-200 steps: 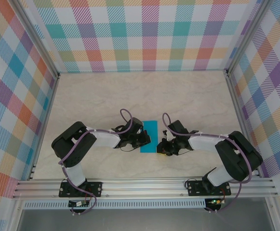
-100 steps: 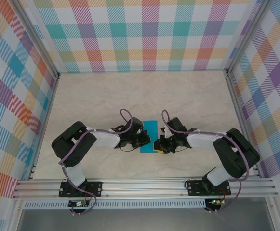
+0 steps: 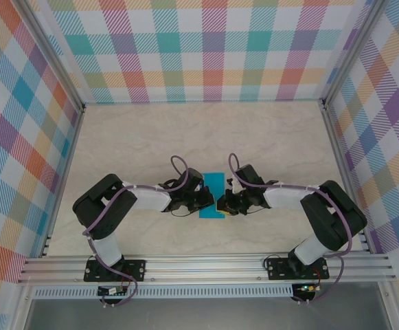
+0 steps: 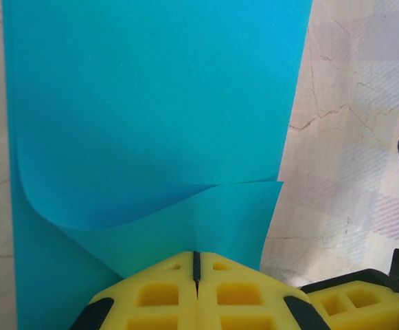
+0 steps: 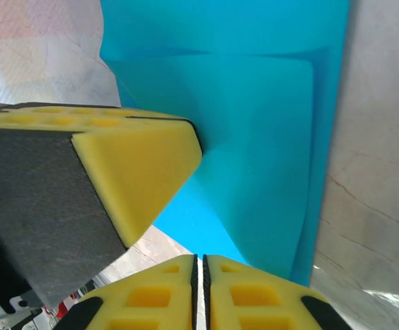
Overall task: Fold a paper plane with a square sheet of paper (pick it up from the middle)
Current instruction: Fold the triangle a second time at the center of the table.
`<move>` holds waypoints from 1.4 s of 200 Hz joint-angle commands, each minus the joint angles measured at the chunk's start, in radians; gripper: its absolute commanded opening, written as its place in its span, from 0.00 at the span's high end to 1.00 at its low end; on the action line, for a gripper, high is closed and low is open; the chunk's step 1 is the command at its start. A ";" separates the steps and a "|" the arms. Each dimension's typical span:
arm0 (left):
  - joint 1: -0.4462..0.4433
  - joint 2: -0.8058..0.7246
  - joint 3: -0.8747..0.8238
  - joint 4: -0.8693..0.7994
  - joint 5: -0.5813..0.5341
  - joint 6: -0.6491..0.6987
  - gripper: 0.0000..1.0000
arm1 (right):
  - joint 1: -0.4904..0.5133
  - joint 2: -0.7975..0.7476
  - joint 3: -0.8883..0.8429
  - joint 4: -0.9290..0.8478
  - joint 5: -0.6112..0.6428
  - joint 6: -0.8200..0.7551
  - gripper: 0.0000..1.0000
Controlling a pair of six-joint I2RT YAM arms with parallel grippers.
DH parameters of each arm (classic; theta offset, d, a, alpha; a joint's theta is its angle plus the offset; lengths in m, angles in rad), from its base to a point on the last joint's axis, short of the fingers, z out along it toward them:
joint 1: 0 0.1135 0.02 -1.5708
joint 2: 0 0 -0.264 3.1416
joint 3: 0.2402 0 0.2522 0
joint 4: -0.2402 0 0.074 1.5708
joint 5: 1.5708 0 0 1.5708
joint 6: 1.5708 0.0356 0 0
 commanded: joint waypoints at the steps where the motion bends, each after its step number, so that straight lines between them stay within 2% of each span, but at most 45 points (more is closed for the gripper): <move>1: -0.011 -0.014 -0.026 -0.058 -0.014 0.009 1.00 | -0.005 0.044 0.031 0.010 -0.009 0.000 0.90; 69: -0.011 -0.025 -0.021 -0.061 -0.017 0.034 1.00 | -0.004 0.085 -0.032 -0.062 0.080 -0.038 0.93; 120: -0.006 -0.030 -0.012 -0.066 -0.058 0.087 1.00 | -0.006 0.107 -0.043 -0.049 0.086 -0.035 0.95; 194: 0.055 -0.054 -0.042 -0.048 -0.111 0.087 1.00 | -0.012 0.120 -0.061 -0.048 0.091 -0.039 0.98; 280: 0.131 -0.014 -0.035 -0.038 -0.077 0.089 1.00 | -0.014 0.110 -0.063 -0.056 0.077 -0.044 0.98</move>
